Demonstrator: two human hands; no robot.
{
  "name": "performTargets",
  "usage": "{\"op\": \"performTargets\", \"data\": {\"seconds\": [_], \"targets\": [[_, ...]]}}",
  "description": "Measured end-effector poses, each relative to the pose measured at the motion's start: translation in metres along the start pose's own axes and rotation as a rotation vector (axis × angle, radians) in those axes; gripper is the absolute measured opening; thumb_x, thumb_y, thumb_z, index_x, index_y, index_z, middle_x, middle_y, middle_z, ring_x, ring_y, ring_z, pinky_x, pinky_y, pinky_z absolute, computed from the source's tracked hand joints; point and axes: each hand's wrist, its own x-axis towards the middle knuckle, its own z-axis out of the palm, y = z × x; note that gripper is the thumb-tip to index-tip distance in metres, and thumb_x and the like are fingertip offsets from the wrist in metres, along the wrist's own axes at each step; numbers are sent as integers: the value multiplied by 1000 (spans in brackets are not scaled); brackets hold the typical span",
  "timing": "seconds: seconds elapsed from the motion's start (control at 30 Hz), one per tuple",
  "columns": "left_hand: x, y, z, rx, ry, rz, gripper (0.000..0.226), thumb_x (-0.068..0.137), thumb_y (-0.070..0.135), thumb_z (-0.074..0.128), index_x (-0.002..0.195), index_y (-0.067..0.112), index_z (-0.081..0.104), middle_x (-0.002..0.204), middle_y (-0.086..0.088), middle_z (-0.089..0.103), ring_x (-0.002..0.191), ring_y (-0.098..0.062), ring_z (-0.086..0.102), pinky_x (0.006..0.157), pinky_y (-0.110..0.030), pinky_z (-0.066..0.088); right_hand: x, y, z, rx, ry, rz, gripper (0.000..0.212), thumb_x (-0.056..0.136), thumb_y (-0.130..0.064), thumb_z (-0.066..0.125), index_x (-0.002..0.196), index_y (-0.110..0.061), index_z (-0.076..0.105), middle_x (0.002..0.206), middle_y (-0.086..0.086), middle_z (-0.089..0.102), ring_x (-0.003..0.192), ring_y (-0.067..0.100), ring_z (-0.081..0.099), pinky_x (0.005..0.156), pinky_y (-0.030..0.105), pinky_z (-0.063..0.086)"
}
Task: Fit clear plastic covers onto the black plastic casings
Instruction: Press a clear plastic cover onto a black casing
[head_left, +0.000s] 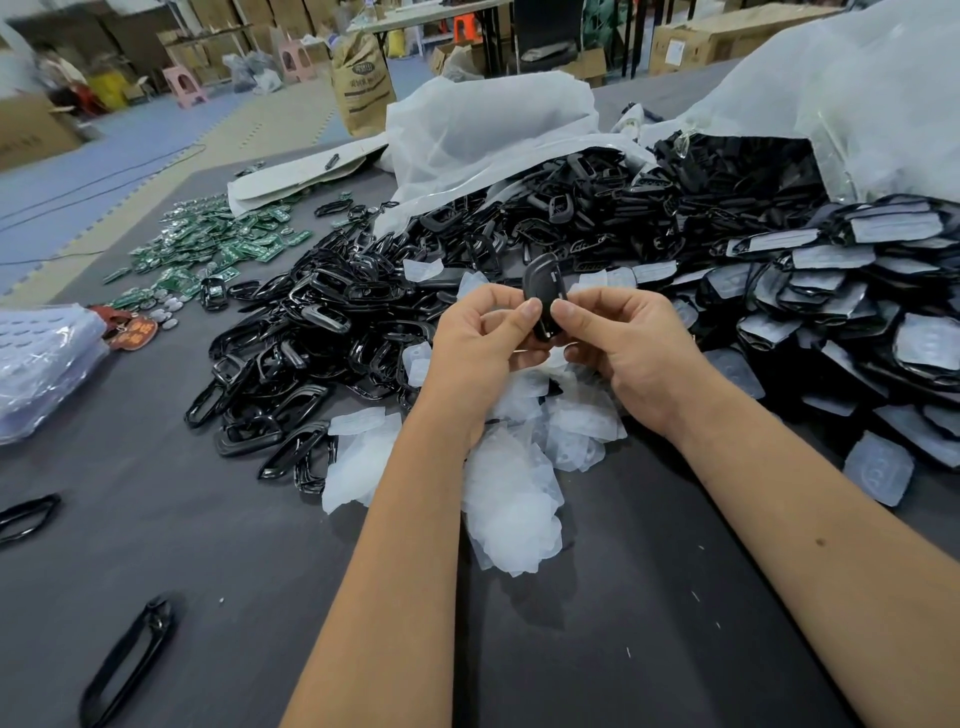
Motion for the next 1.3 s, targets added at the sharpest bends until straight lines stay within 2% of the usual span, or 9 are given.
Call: {"op": "performTargets", "data": {"seconds": [0.17,0.27,0.6,0.8,0.9,1.03,1.13,1.3], "targets": [[0,0,-1,-13,-36,19,6,102,10,63,101,11,68,82,-2,76,80,-16,73,71,-26,58,-1,-2,-1,10,-15,-4,24,76,-26,81,91,-8,77,83,7,75,76,14,68,67,23,54],[0,0,-3,-34,-50,12,8,102,11,62,104,7,68,87,-5,77,86,-19,75,74,-26,58,-2,-3,-1,12,-36,-5,16,76,-25,80,86,-12,78,83,7,75,74,14,68,66,22,52],[5,-4,-4,-38,3,-23,15,102,10,62,105,-3,69,81,-7,74,72,-14,68,69,-23,59,0,-1,-1,64,-32,3,22,76,-24,81,94,-11,79,84,6,76,73,13,70,63,21,53],[4,-4,-1,35,16,-27,13,102,9,61,101,-3,66,72,0,72,65,-12,67,65,-25,60,1,-1,0,114,11,24,39,72,-20,80,109,-9,75,90,9,75,74,14,69,64,23,55],[4,-3,1,44,27,-30,14,102,9,62,102,-4,66,70,0,72,64,-12,67,64,-25,59,2,-1,-1,124,24,40,36,76,-17,78,110,-5,74,91,10,74,73,14,68,63,22,55],[4,-3,0,0,48,-49,17,99,10,66,104,-7,69,78,-8,74,65,-12,66,63,-23,57,3,-1,-2,121,24,63,23,91,-4,71,113,1,72,88,10,73,70,13,67,63,21,55],[5,-4,0,-61,60,-62,18,96,9,70,104,-7,71,80,-9,74,66,-13,65,64,-22,55,2,-3,-2,124,20,69,27,89,-4,71,115,4,71,89,12,72,69,12,67,63,20,55],[6,-3,0,-140,93,-83,8,93,4,72,96,-2,72,74,-4,73,64,-10,65,61,-19,53,1,-3,0,93,29,62,31,85,-7,75,115,3,71,90,13,72,68,13,66,63,21,55]]}}
